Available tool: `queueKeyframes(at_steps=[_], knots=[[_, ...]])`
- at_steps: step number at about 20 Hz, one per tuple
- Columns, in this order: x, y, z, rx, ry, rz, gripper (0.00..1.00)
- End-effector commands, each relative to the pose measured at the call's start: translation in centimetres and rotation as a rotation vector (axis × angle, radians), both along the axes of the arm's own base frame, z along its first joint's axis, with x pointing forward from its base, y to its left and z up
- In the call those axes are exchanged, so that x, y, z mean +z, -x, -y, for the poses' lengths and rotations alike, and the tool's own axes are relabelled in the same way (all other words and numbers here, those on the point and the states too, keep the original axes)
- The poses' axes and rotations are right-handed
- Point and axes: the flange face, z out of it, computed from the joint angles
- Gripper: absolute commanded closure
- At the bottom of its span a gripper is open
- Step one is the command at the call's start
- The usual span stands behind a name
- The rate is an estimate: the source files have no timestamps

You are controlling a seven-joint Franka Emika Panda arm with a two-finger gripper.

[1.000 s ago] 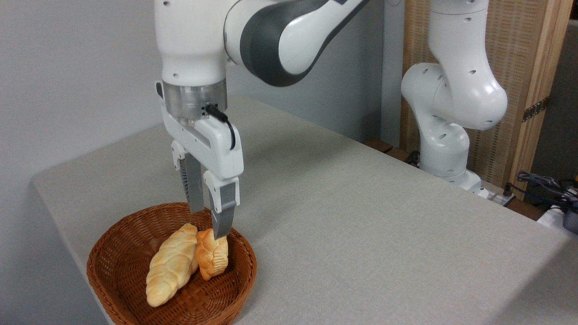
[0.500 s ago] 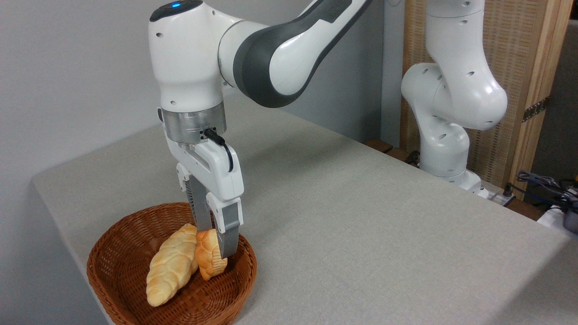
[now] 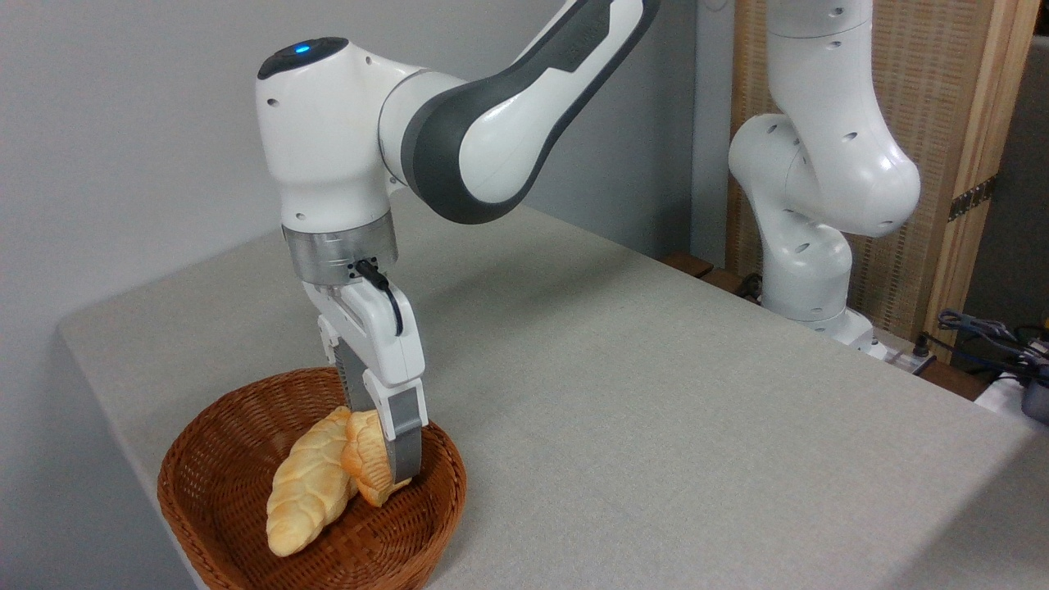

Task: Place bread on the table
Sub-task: 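Close the gripper around the small golden roll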

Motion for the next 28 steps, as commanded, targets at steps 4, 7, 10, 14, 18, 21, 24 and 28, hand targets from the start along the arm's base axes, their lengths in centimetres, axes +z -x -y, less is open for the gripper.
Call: queueKeyframes(at_steps=[4, 7, 10, 14, 18, 21, 24, 28], knots=[[-0.25, -0.23, -0.10, -0.025, -0.018, 0.016, 0.08], [-0.34, -0.25, -0.05, -0.033, -0.028, 0.015, 0.35], [-0.28, -0.26, -0.05, -0.033, -0.027, 0.015, 0.46], [-0.19, -0.25, -0.15, -0.032, -0.028, 0.017, 0.45], [-0.11, -0.28, -0.14, -0.032, -0.028, 0.018, 0.46], [-0.11, -0.28, -0.13, -0.029, -0.025, 0.018, 0.61], [-0.11, -0.28, -0.13, -0.029, -0.025, 0.018, 0.59], [-0.04, -0.31, -0.11, -0.026, -0.022, 0.020, 0.59]])
